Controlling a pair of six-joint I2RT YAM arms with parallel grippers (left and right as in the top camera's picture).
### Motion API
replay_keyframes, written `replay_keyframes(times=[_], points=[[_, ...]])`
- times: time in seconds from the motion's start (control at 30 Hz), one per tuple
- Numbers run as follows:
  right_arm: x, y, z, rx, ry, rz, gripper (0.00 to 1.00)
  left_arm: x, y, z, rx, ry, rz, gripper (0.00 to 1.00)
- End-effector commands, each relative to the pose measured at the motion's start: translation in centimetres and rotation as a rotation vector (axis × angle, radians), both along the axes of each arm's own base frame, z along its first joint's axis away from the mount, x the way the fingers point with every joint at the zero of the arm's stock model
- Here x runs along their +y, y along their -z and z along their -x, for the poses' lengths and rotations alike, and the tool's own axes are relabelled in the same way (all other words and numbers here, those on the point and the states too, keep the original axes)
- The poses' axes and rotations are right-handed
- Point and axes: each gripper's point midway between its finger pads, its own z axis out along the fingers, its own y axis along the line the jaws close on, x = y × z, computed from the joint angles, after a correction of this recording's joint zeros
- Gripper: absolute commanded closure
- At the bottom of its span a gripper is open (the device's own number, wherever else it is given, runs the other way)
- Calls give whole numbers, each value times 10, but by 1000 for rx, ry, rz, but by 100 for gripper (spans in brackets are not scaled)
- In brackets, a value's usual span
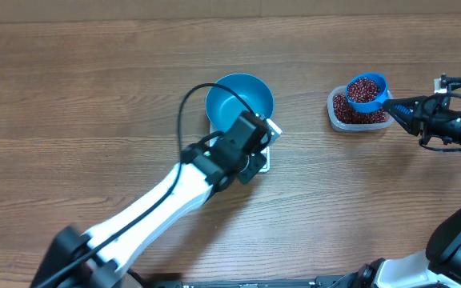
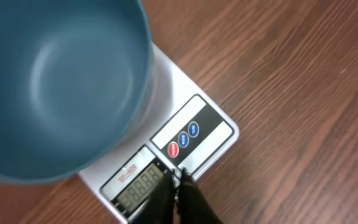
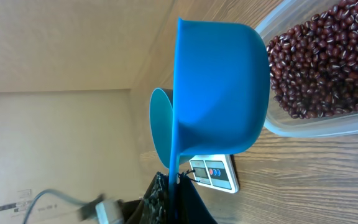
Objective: Scoop item into bowl and weigh 150g on scale
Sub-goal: 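Lift the left gripper back from the scale buttons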
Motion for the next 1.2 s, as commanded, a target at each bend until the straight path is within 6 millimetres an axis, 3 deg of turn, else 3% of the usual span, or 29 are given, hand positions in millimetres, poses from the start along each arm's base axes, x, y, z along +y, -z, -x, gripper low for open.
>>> replay_keyframes(times=[0.0, 0.07, 0.1, 0.27, 0.77, 1.0, 1.17], points=[[0, -6, -3, -37, -11, -3, 96, 7, -39, 9, -60, 15, 42, 75], [0, -6, -3, -36, -11, -3, 96, 12, -50, 14, -73, 14, 52, 42], [0, -6, -3, -37, -11, -3, 96, 15, -55, 17, -77, 14, 55, 1], [0, -6, -3, -37, -11, -3, 96, 26, -63, 27, -74, 9, 45, 1], [1, -6, -2, -31, -11, -6, 96, 44, -57, 43, -11, -20, -5, 0], [1, -6, -2, -27, -11, -8, 96, 61, -92, 46, -85, 23, 60, 0], [1, -6, -2, -27, -11, -9, 96, 77, -100, 46, -90, 41, 82, 1]])
